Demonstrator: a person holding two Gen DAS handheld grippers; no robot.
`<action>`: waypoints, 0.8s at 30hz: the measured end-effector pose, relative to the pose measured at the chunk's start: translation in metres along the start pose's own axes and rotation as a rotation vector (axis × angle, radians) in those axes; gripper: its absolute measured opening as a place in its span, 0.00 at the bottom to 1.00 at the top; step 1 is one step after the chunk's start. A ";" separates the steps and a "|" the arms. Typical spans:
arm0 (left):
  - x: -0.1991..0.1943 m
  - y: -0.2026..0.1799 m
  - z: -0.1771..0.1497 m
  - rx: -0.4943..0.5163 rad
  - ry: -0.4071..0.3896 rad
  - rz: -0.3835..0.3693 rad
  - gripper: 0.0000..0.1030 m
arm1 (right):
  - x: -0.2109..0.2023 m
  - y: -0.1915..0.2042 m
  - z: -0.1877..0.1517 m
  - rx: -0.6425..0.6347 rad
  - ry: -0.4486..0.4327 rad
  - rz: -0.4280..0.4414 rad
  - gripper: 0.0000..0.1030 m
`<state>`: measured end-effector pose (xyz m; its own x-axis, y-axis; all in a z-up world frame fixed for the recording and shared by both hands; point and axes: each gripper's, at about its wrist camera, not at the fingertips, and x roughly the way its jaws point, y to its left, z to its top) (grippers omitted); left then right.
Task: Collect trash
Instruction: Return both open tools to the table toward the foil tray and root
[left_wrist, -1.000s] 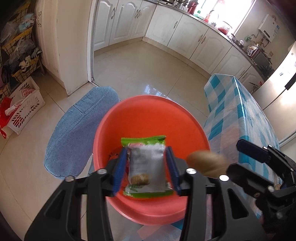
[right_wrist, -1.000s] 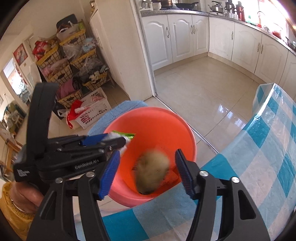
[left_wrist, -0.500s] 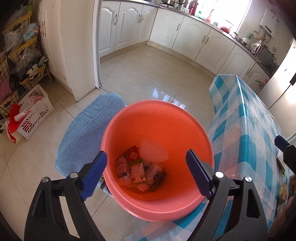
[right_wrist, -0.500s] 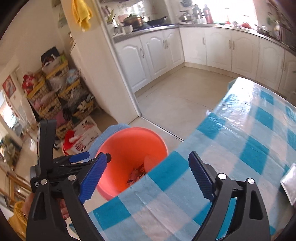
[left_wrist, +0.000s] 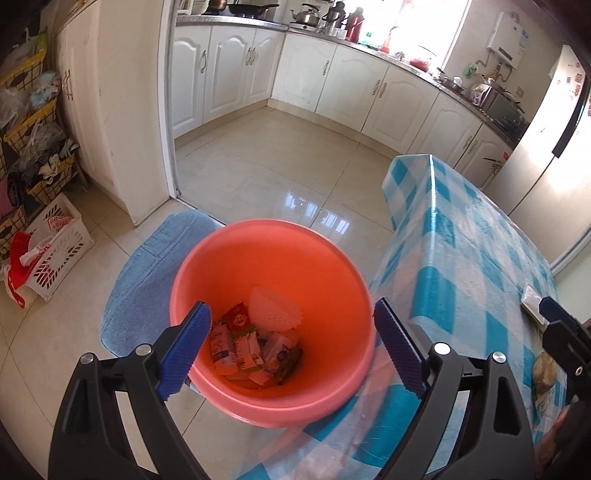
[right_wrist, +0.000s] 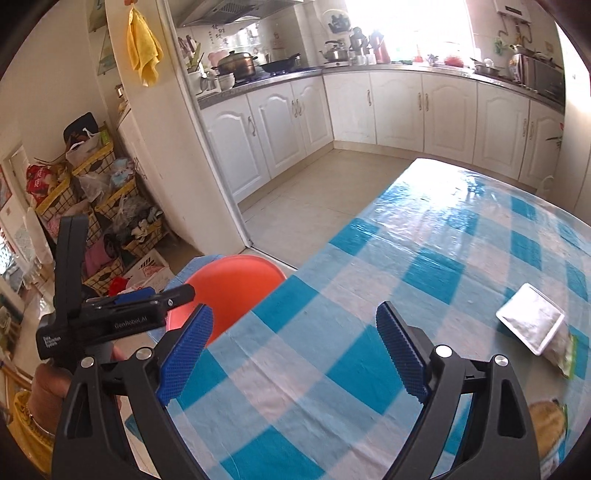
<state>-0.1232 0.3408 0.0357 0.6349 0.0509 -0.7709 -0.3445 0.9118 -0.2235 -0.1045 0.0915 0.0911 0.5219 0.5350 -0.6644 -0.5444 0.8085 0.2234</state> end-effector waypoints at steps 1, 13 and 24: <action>-0.001 -0.001 0.000 0.002 -0.001 -0.003 0.88 | -0.002 -0.001 -0.001 0.003 -0.002 -0.003 0.86; -0.022 -0.026 -0.012 0.049 -0.011 -0.043 0.88 | -0.033 -0.012 -0.025 0.033 -0.021 -0.039 0.88; -0.041 -0.064 -0.029 0.133 -0.015 -0.110 0.88 | -0.080 -0.030 -0.055 0.065 -0.082 -0.097 0.88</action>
<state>-0.1471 0.2682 0.0646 0.6740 -0.0467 -0.7372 -0.1786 0.9581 -0.2239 -0.1658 0.0114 0.0986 0.6231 0.4696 -0.6254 -0.4464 0.8702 0.2086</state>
